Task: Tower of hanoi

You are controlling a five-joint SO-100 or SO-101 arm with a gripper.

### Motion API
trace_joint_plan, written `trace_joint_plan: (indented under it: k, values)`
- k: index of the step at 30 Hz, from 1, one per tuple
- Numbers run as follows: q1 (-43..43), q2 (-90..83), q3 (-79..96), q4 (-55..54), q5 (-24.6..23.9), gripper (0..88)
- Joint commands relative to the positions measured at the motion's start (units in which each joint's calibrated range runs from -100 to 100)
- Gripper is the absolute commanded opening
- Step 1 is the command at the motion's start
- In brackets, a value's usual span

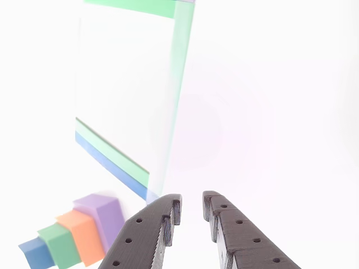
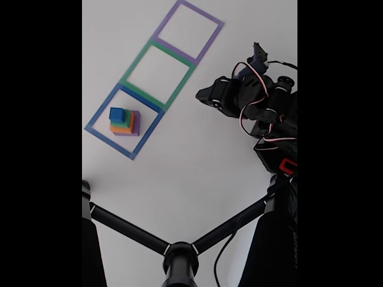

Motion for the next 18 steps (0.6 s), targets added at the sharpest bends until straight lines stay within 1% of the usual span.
trace_joint_plan:
  k: [1,6,10,14,16,18]
  values:
    - [-0.6,-1.0,0.8,-1.1,9.9,0.2]
    - [-0.6,-1.0,0.8,-1.1,9.4,0.1]
    - [0.2,-1.0,0.8,-1.1,6.5,0.1]
    - [0.3,-1.0,0.8,-1.2,6.3,0.1]
    - [-0.3,-1.0,0.8,-1.2,7.7,0.1]
    - [-1.7,-1.0,0.8,-1.3,10.2,0.1]
